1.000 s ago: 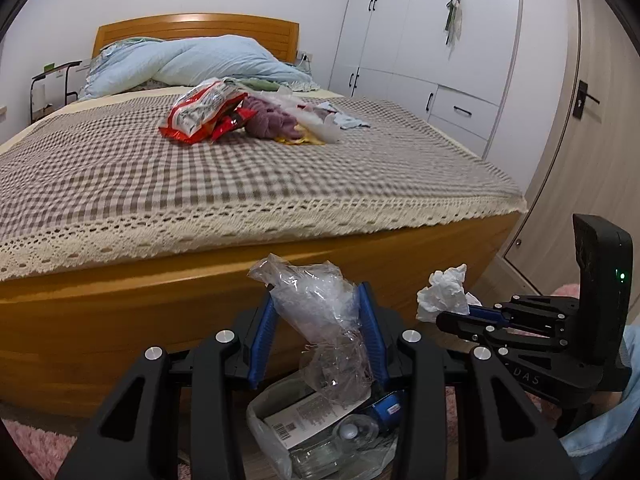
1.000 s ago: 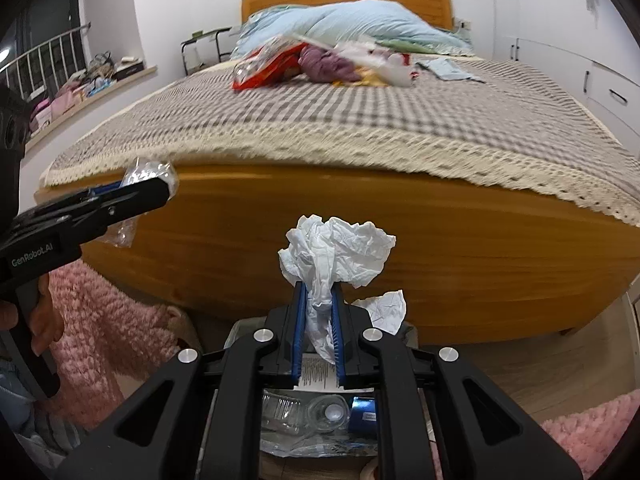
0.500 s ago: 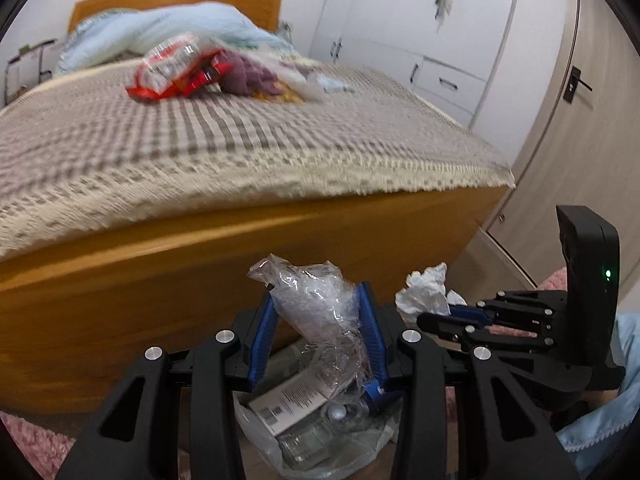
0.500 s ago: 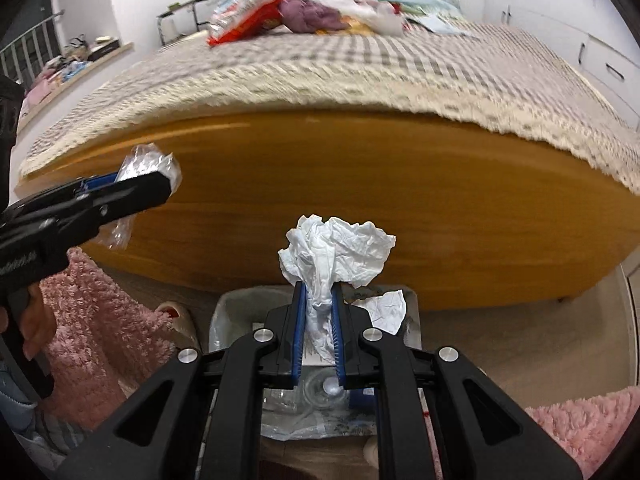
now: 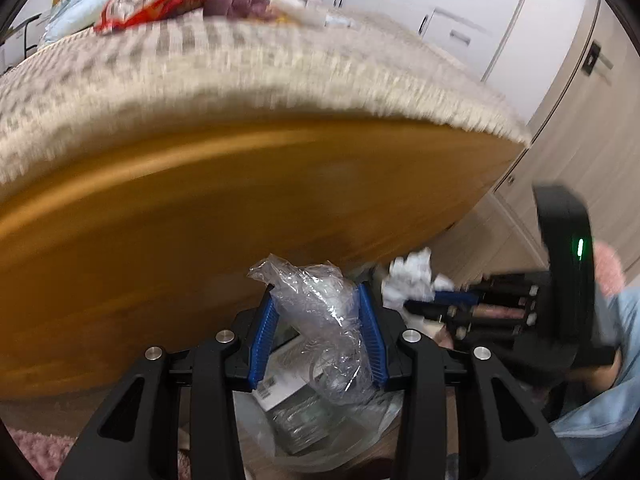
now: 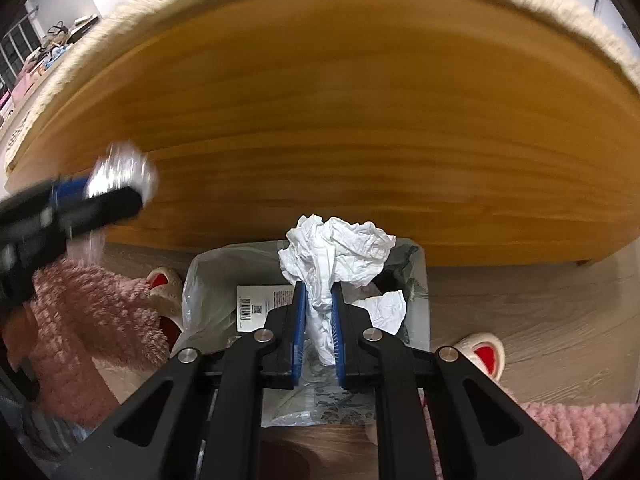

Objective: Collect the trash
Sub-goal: 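Carry the clear bag with the left tool while the right tool carries the tissue down to the bin, then open the right tool to drop the tissue while the left tool opens to release the bag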

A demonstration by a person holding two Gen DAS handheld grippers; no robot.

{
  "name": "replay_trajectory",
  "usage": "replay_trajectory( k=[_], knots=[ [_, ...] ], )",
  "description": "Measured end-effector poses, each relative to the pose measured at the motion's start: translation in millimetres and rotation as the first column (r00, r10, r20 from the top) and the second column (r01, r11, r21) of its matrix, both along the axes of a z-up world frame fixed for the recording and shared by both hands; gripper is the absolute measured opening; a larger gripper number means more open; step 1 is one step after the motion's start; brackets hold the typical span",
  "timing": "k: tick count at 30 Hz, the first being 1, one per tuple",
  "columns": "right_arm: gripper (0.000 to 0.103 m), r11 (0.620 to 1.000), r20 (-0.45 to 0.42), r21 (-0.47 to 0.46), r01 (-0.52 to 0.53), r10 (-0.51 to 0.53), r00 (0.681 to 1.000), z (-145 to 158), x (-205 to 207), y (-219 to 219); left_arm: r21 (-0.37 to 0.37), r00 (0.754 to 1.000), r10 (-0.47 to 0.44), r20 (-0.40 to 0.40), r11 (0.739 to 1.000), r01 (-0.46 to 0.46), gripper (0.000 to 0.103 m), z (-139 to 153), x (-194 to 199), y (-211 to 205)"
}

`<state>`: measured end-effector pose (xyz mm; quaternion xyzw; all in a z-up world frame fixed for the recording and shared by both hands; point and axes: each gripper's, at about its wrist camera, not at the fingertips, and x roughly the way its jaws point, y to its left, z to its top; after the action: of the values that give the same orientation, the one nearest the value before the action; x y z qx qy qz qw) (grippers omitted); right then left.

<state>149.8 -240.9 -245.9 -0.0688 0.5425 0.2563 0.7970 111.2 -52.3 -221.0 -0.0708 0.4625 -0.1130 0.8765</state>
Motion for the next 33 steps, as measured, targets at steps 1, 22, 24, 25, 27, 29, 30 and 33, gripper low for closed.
replay_trajectory(
  k=[1, 22, 24, 25, 27, 29, 30, 33],
  knots=[
    [0.012, 1.0, -0.018, -0.001, 0.0, 0.0, 1.0, -4, 3, 2, 0.014, 1.0, -0.003, -0.026, 1.0, 0.003, 0.038, -8, -1, -2],
    [0.012, 0.991, -0.234, -0.128, 0.027, -0.057, 0.971, -83, 31, 13, 0.047, 0.941, 0.007, -0.338, 0.999, 0.009, 0.038, -121, 21, -13],
    [0.012, 0.99, -0.235, -0.137, 0.024, -0.056, 0.97, -84, 34, 14, 0.08, 0.937, 0.024, -0.348, 0.997, 0.004, 0.038, -126, 26, -14],
    [0.012, 0.99, -0.239, -0.143, 0.023, -0.057, 0.969, -86, 34, 16, 0.082, 0.933, 0.031, -0.359, 0.997, -0.002, 0.038, -129, 28, -14],
    [0.012, 0.988, -0.246, -0.15, 0.018, -0.055, 0.968, -90, 29, 18, 0.082, 0.928, 0.034, -0.371, 0.997, -0.004, 0.038, -132, 28, -12],
    [0.012, 0.987, -0.249, -0.16, 0.013, -0.053, 0.967, -93, 26, 19, 0.087, 0.927, 0.025, -0.373, 0.996, 0.008, 0.038, -135, 26, -12],
    [0.012, 0.987, -0.248, -0.163, 0.014, -0.055, 0.967, -92, 26, 19, 0.087, 0.928, 0.02, -0.372, 0.996, 0.013, 0.038, -135, 27, -13],
    [0.012, 0.985, -0.244, -0.174, 0.02, -0.063, 0.968, -93, 28, 18, 0.096, 0.932, 0.01, -0.363, 0.995, 0.027, 0.038, -136, 29, -17]
  ],
)
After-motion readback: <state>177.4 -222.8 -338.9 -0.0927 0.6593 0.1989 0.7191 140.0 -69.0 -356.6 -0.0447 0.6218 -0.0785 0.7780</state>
